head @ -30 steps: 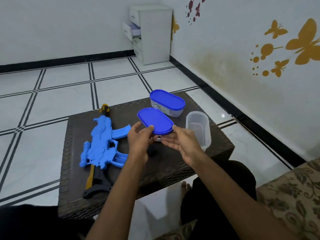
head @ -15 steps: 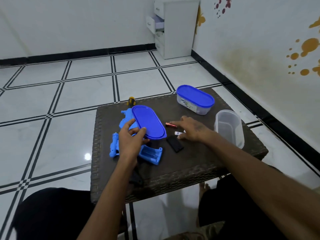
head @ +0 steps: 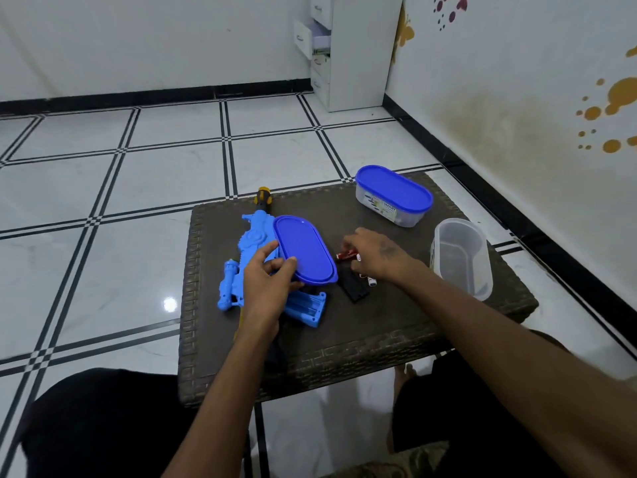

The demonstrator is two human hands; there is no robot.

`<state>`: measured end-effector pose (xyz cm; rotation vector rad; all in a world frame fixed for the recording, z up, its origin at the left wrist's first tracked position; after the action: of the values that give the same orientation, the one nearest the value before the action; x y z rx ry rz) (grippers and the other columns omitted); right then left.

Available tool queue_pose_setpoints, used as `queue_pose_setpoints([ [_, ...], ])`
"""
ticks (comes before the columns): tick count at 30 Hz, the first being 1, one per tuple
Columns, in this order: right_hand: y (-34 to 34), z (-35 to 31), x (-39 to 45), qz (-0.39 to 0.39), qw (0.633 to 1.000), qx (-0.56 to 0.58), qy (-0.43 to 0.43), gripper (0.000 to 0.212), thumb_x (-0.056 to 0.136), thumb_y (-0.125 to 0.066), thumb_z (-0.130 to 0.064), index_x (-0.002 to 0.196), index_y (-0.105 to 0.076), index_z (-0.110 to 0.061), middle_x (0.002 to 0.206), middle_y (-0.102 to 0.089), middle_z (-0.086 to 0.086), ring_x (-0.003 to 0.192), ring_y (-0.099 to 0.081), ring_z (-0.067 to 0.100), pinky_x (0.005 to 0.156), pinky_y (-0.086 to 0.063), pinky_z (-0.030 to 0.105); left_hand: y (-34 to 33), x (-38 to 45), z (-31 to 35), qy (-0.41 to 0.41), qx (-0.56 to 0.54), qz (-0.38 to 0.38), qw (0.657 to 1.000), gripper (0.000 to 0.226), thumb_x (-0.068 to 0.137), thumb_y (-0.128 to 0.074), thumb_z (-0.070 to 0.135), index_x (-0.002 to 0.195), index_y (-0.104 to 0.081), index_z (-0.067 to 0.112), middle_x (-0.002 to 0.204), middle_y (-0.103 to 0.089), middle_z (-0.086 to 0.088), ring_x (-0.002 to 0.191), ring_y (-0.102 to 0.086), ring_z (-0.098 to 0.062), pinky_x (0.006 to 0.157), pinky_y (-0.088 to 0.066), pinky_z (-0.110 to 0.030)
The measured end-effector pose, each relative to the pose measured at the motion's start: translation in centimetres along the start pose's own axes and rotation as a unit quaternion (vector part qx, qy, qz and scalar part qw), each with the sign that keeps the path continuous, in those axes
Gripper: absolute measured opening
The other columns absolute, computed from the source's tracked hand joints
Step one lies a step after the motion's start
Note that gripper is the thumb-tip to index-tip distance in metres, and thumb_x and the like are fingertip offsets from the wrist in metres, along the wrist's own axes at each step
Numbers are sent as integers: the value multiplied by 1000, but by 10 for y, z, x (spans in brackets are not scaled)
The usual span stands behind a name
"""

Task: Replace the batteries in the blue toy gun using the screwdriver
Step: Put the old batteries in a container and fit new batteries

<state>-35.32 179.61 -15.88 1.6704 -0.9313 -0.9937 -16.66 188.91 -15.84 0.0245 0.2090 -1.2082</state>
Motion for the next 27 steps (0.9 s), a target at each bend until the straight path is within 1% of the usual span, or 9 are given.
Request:
queue_pose_setpoints([
  [4, 4, 10, -2, 15, 998, 48, -31, 21, 83, -71, -14, 103, -67, -17, 103, -52, 0, 94, -55, 17, 76, -42, 26, -5, -2, -2, 4, 2, -4, 1000, 48, 91, -63, 6, 137, -50, 12, 96, -70, -21, 76, -69, -13, 62, -58, -24],
  [9, 2, 22, -5, 25, 989, 113, -91, 9, 80, -72, -9, 86, -70, -15, 98, -69, 2, 84, -62, 13, 67, -47, 27, -8, -3, -3, 5, 8, -6, 1000, 48, 91, -63, 8, 137, -49, 13, 91, -71, -15, 78, -69, -14, 66, -59, -26],
  [12, 2, 26, -9, 36, 985, 130, -107, 10, 82, -75, -10, 91, -76, -15, 94, -72, 4, 82, -66, 14, 68, -54, 28, -10, -4, -3, 10, 8, -6, 1000, 49, 91, -63, 8, 138, -49, 13, 90, -71, -13, 78, -69, -13, 67, -59, -27],
  [15, 4, 25, -11, 47, 985, 128, -103, 17, 83, -76, -14, 99, -77, -14, 95, -73, 5, 84, -66, 15, 65, -48, 23, -13, -4, -4, 11, 7, -8, 1000, 48, 92, -63, 7, 137, -49, 13, 90, -71, -13, 73, -69, -10, 64, -59, -24],
  [17, 6, 25, -12, 58, 984, 130, -104, 19, 83, -76, -13, 102, -77, -13, 95, -74, 6, 84, -66, 16, 65, -48, 24, -14, -5, -5, 12, 6, -10, 1000, 47, 92, -62, 7, 136, -49, 14, 91, -71, -13, 73, -69, -9, 62, -58, -23],
  [20, 9, 27, -14, 82, 980, 142, -109, 17, 82, -76, -13, 99, -77, -13, 96, -74, 5, 88, -68, 19, 75, -55, 31, -18, -5, -5, 13, 11, -16, 1000, 46, 92, -62, 8, 136, -49, 15, 89, -72, -8, 71, -71, -9, 63, -59, -25],
  [22, 10, 31, -14, 87, 976, 164, -117, 14, 81, -78, -11, 94, -78, -14, 95, -75, 4, 89, -69, 18, 78, -57, 32, -19, -5, -5, 13, 14, -17, 1000, 46, 92, -62, 9, 136, -49, 16, 86, -72, -6, 71, -71, -10, 65, -59, -27],
  [24, 8, 35, -14, 81, 971, 186, -128, 13, 79, -78, -8, 91, -78, -14, 93, -75, 3, 88, -69, 15, 78, -57, 30, -19, -4, -7, 15, 14, -16, 1000, 47, 92, -63, 9, 136, -48, 16, 88, -72, -7, 76, -72, -12, 66, -60, -29],
  [27, 7, 38, -12, 71, 968, 201, -135, 15, 79, -75, -3, 88, -77, -15, 90, -75, 2, 85, -69, 12, 76, -56, 27, -19, -4, -8, 16, 16, -18, 1000, 48, 92, -63, 9, 137, -48, 15, 91, -72, -9, 80, -72, -13, 64, -59, -26],
])
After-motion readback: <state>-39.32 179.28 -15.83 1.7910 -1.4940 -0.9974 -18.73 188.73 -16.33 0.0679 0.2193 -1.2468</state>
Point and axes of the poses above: each hand's wrist, its own x-axis towards the middle knuckle, its own y-axis out of the back of the hand, z = x × y, the point moved 8 cm from there along x, towards the middle knuckle
